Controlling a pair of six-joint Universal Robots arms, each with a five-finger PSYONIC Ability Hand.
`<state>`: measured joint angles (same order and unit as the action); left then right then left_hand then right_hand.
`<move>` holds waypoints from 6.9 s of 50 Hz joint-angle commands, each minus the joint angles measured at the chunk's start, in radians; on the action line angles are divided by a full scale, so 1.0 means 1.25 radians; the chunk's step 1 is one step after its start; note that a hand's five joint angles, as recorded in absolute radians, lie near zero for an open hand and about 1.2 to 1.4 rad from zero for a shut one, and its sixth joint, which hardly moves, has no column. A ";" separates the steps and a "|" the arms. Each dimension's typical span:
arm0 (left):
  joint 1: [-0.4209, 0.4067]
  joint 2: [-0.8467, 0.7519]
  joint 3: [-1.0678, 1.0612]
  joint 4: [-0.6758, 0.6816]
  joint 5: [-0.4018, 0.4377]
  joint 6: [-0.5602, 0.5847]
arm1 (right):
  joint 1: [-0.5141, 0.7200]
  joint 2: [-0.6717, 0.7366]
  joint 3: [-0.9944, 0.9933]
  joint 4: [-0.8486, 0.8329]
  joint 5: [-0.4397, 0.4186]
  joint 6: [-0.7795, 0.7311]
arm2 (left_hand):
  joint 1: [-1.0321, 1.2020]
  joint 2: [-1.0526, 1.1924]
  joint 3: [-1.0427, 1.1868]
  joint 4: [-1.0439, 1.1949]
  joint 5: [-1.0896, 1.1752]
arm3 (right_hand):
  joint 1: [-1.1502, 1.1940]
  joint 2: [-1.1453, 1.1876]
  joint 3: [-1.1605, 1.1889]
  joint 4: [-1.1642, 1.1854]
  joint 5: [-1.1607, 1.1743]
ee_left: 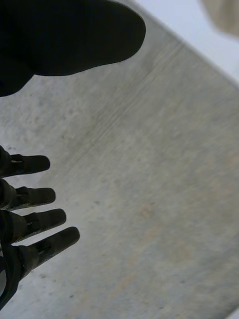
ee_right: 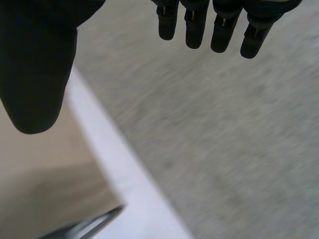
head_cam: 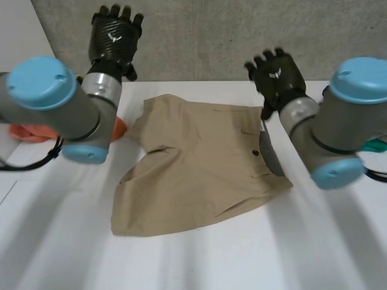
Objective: Fold the laundry.
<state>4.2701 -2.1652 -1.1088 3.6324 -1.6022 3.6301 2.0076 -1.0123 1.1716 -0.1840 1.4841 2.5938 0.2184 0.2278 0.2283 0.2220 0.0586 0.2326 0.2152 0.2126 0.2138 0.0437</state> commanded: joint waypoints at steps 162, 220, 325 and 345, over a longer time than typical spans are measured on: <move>-0.082 0.233 -0.416 0.095 -0.023 -0.089 | 0.021 -0.155 0.367 -0.212 -0.063 -0.347 | -0.035 -0.043 -0.043 -0.038 -0.047 | 0.931 0.945 0.947 0.946 0.942; -0.219 -0.014 -0.026 -0.341 -0.030 -0.113 | -0.060 -0.004 0.131 0.156 -0.061 0.081 | -0.030 -0.037 -0.038 -0.033 -0.042 | -0.046 -0.033 -0.030 -0.031 -0.035; -0.099 0.204 -0.073 -0.301 0.472 -0.490 | -0.743 0.081 -0.053 -0.178 -0.283 0.290 | 0.005 -0.002 -0.002 0.003 -0.006 | -0.046 -0.033 -0.030 -0.031 -0.035; 0.258 0.021 0.042 -0.244 0.204 -0.114 | -0.428 -0.296 0.284 -0.342 -0.335 0.102 | 0.005 -0.002 -0.002 0.003 -0.006 | -0.046 -0.033 -0.030 -0.031 -0.035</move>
<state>4.4508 -2.0135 -1.0656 3.3153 -1.3645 3.3149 1.3167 -1.3046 1.3699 -0.5626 1.1799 2.7244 0.2567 0.2403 0.2410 0.2347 0.0555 0.2356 0.2159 0.2143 0.2128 0.0443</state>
